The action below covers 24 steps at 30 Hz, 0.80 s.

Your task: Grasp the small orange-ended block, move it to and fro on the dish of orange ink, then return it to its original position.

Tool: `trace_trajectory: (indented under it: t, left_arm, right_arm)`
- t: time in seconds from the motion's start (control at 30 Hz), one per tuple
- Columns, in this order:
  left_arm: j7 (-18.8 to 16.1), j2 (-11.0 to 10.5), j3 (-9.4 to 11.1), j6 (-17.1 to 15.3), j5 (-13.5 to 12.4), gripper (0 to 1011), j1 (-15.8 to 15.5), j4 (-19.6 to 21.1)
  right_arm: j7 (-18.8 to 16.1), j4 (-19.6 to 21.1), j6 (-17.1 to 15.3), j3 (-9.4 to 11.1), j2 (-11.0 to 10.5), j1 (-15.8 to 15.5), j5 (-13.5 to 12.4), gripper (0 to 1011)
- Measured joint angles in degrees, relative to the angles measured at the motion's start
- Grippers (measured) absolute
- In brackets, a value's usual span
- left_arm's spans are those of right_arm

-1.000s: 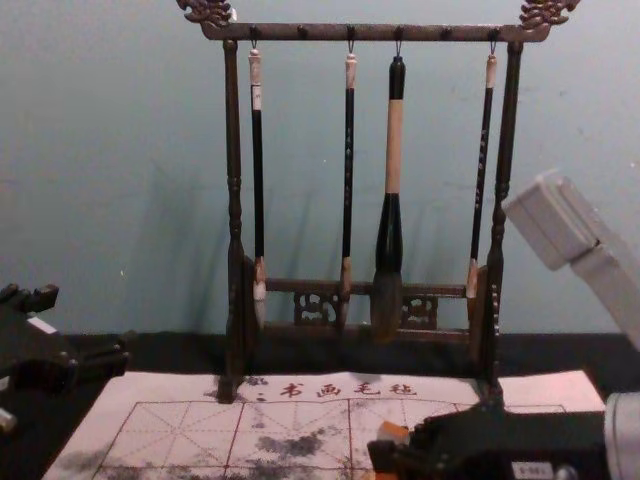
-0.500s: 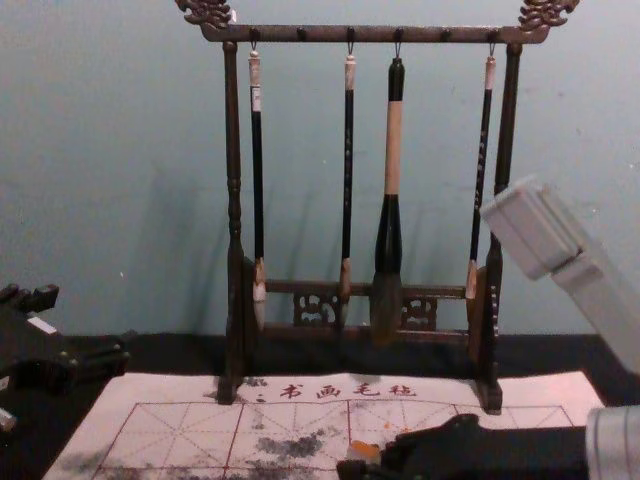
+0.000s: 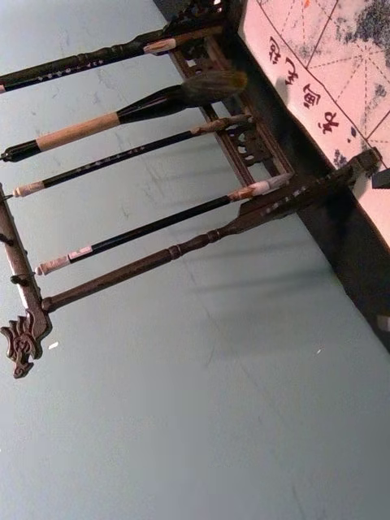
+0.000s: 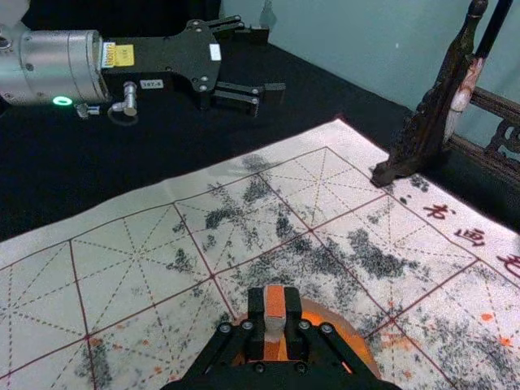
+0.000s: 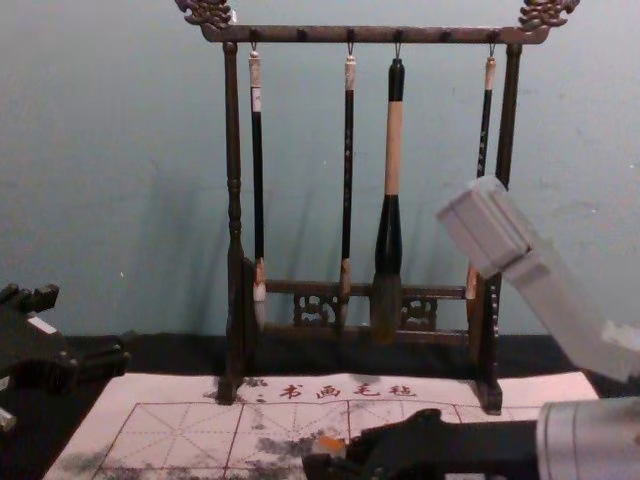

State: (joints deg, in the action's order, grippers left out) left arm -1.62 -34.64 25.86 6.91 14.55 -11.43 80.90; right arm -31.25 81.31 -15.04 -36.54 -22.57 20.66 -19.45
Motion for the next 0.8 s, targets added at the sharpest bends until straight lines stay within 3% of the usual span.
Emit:
trace_trajectory:
  t: [0.4, 0.8]
  left_arm:
    - [0.0, 0.0, 0.0, 0.0, 0.0, 1001, 0.0, 0.0]
    - [0.0, 0.0, 0.0, 0.0, 0.0, 1001, 0.0, 0.0]
  right_arm:
    - [0.97, -3.14, 0.4, 0.06, 1.85, 1.83, 0.89, 108]
    - [1.67, -3.37, 0.28, 1.29, 1.64, 1.81, 1.26, 108]
